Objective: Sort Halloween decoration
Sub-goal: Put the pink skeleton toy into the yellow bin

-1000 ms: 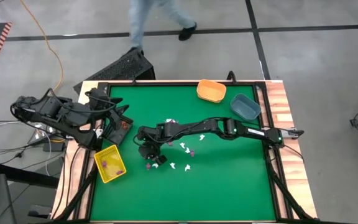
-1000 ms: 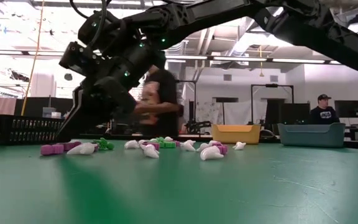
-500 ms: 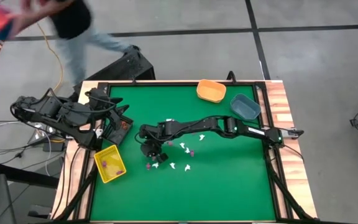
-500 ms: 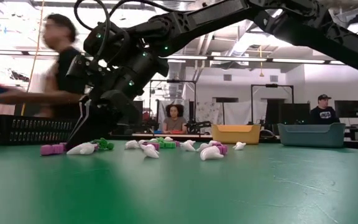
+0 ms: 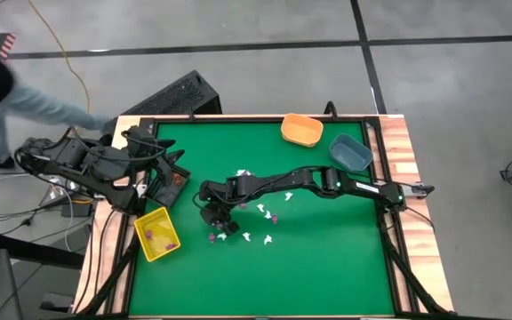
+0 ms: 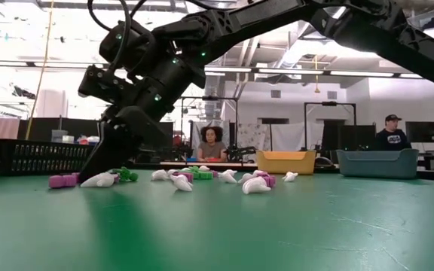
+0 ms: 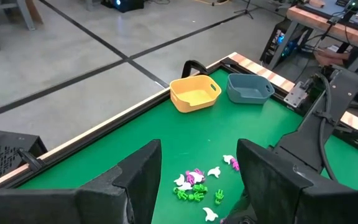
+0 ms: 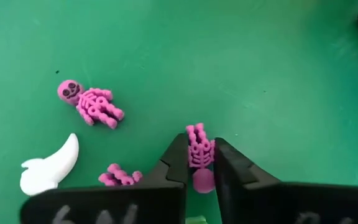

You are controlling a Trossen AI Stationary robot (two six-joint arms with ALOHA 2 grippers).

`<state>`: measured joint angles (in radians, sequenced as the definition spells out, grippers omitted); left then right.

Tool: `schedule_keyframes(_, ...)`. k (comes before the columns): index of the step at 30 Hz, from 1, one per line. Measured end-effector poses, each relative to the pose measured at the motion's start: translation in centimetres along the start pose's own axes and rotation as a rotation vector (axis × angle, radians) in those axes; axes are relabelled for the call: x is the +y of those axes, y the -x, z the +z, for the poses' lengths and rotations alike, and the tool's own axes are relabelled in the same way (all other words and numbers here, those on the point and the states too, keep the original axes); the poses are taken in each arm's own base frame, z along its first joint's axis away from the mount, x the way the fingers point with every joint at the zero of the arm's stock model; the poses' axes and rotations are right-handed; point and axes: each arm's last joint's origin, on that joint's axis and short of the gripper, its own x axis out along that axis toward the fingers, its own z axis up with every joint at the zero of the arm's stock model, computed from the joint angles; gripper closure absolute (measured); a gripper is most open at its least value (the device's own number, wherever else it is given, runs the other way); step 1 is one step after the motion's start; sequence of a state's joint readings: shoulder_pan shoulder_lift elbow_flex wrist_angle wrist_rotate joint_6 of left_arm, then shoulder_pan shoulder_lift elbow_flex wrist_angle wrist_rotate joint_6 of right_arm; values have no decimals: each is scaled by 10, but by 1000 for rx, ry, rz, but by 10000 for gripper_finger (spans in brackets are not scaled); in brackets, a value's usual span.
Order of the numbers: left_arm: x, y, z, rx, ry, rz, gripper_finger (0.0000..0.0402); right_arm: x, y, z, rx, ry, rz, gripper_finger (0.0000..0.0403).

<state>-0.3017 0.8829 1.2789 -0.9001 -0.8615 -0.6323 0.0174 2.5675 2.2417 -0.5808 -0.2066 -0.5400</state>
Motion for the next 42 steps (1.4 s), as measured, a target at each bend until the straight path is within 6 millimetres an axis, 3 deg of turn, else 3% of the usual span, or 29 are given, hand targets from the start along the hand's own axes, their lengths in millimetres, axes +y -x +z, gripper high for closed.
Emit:
schedule_keyframes(6, 0, 0, 0, 0, 1, 0, 202, -5, 3, 1, -22, -90, -14, 385)
schedule_keyframes(12, 0, 0, 0, 0, 4, -1, 202, -9, 9, 11, -82, -126, -56, 391)
schedule_keyframes(24, 0, 0, 0, 0, 8, -1, 202, -20, 34, 54, -350, -165, -159, 391)
schedule_keyframes(36, 0, 0, 0, -1, 8, 0, 202, 3, 42, 98, -700, -48, -198, 391)
schedule_keyframes(42, 0, 0, 0, -3, 16, 2, 202, 14, 25, 101, -816, -28, -152, 391)
